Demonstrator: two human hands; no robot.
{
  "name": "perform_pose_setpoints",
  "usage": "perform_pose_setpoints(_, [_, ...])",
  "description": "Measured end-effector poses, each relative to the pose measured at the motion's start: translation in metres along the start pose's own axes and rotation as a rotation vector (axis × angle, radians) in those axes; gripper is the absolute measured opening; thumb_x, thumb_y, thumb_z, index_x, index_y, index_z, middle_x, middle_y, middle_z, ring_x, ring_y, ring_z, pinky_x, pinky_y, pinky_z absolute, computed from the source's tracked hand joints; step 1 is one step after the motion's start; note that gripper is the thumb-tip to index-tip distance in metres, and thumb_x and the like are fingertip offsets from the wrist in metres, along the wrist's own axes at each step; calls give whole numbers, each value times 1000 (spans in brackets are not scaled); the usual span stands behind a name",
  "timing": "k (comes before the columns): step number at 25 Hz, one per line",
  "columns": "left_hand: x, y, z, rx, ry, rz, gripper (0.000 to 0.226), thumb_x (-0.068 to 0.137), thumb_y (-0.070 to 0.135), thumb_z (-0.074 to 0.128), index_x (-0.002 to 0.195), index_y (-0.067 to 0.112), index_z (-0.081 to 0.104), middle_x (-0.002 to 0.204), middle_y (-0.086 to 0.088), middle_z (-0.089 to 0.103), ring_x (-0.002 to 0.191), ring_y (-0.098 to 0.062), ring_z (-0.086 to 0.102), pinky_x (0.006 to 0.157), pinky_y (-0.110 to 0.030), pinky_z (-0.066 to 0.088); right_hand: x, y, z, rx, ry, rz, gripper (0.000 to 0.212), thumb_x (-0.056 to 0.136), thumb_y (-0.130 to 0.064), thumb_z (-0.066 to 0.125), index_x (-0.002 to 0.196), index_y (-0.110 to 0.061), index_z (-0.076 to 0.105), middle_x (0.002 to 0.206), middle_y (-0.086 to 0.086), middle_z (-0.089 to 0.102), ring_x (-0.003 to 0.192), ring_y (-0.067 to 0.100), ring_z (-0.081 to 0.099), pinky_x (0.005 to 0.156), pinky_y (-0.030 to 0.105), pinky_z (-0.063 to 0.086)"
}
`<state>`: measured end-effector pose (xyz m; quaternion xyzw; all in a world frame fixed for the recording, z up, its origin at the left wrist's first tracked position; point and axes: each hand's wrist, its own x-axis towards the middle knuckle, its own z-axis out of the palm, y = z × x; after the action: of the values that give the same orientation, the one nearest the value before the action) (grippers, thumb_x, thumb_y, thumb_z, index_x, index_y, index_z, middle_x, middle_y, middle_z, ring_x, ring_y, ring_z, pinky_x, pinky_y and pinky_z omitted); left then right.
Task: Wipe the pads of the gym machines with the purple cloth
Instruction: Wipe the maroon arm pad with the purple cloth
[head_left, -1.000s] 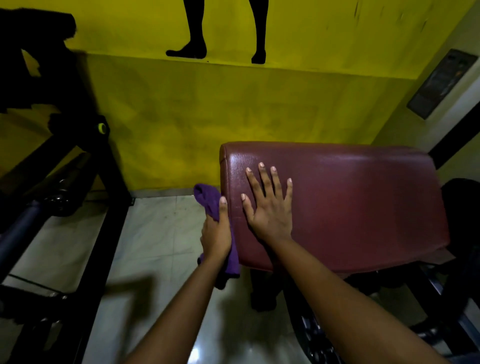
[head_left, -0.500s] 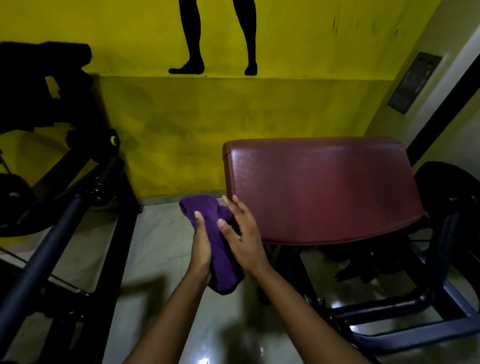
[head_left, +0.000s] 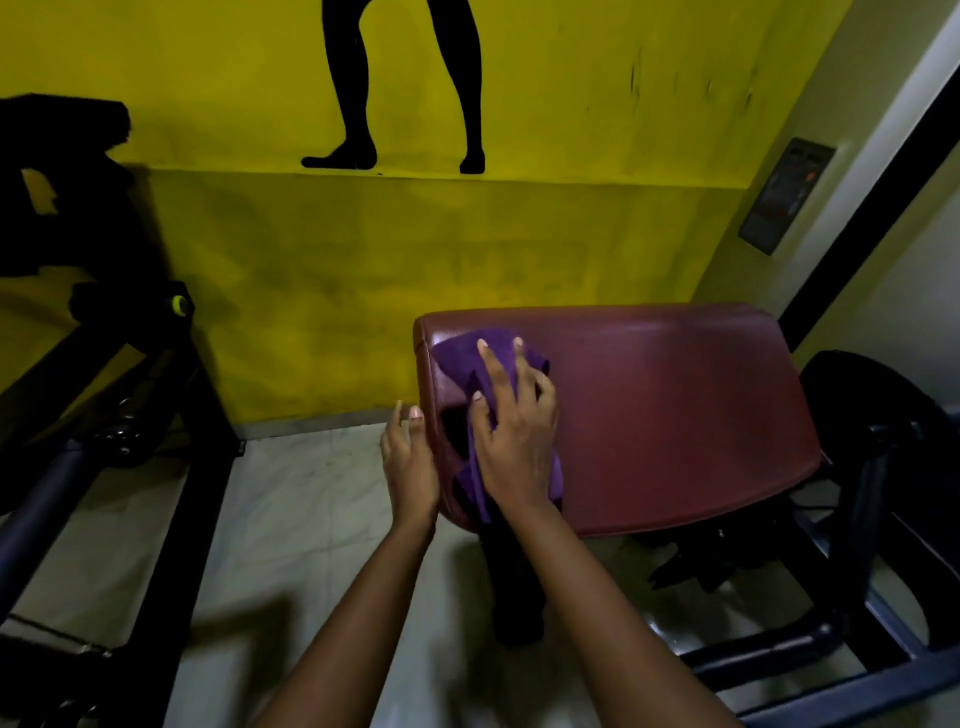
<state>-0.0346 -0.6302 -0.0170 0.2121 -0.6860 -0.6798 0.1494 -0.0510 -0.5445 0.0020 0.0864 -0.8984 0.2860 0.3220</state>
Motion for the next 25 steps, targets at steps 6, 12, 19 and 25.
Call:
perform_pose_setpoints(6, [16,-34,39,-100,115,-55,55,96,46,28,143,18,35,150,-5,36,138,-22,34,109,-33,27,9,29,54,-294,-200,-200,63,86,-61,30,144,-39,22,156,1,19,143,29,12,112,55,8])
perform_pose_setpoints(12, [7,-28,47,193,251,110,68,85,52,17,145,24,30,148,-4,38,132,-25,40,102,-38,33,95,64,36,-248,-178,-59,63,82,-63,27,140,-38,36,152,-4,31,144,22,17,114,53,8])
perform_pose_setpoints(19, [4,-26,43,273,173,130,74,84,59,23,148,22,21,152,-6,31,138,-25,34,106,-40,32,12,97,10,-339,-117,152,79,77,-74,31,145,-37,23,156,2,18,144,30,11,111,55,8])
perform_pose_setpoints(25, [-58,-36,57,423,46,433,76,83,60,28,148,24,11,157,8,7,145,-3,-3,117,-23,-6,-52,113,-5,-244,-197,-194,65,82,-46,42,144,-40,26,155,-4,21,145,20,12,111,51,14])
